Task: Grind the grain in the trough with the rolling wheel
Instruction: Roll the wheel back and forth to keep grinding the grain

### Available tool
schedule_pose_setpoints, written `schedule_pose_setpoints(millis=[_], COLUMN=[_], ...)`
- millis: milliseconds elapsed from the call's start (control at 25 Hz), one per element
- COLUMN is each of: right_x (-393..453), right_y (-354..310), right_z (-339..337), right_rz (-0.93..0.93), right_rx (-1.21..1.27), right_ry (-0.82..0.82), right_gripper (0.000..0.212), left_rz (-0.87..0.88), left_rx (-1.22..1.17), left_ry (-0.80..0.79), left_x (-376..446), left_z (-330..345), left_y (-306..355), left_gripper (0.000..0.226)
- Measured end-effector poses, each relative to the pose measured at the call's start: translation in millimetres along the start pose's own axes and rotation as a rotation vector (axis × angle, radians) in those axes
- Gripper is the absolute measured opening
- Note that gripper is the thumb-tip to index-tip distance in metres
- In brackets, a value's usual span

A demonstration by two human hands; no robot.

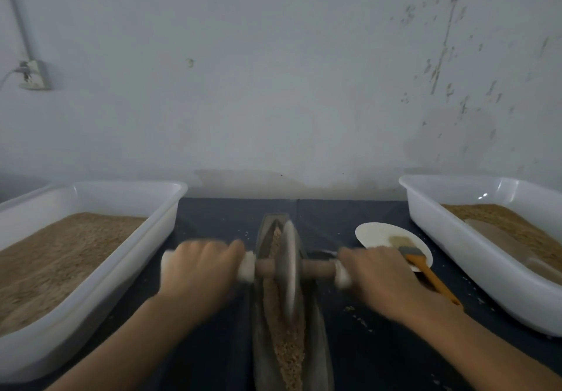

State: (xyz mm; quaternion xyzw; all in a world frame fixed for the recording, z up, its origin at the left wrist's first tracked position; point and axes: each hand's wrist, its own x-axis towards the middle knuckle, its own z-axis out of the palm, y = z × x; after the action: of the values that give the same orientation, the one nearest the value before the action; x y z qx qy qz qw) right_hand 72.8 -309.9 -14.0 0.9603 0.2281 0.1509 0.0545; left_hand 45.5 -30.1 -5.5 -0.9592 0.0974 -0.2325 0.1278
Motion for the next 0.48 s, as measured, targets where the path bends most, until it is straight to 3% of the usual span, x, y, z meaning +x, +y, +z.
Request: schedule_pose_setpoints(millis=[120, 200, 280, 360, 480], right_x=[-51.4, -55.2, -36.7, -0.9, 53.7], right_y=[-8.4, -9.3, -7.5, -0.2, 10.6], right_z=[-25.5, -30.7, -17.9, -0.7, 9.9], right_rz=[-0.204, -0.178, -0.131, -0.005, 0.108], right_rx=[-0.036, -0.052, -0.074, -0.090, -0.104], right_ry=[0.229, 0.174, 0.001, 0.020, 0.058], right_gripper=[0.049, 0.052, 0.040, 0.025, 0.019], left_rz=[0.194, 0.172, 0.132, 0.040, -0.034], left_rx=[-0.196, -0.193, -0.067, 0.003, 0.057], left_ry=[0.178, 0.095, -0.011, -0.012, -0.029], left_x=[-61.9, -68.6, -46.0, -1.6, 57.7], left_z=[-12.7, -14.0, -7.2, 6.9, 12.8], left_y=[-1.3, -7.2, -6.3, -10.3, -14.5], left_gripper=[0.047, 0.049, 0.043, 0.033, 0.019])
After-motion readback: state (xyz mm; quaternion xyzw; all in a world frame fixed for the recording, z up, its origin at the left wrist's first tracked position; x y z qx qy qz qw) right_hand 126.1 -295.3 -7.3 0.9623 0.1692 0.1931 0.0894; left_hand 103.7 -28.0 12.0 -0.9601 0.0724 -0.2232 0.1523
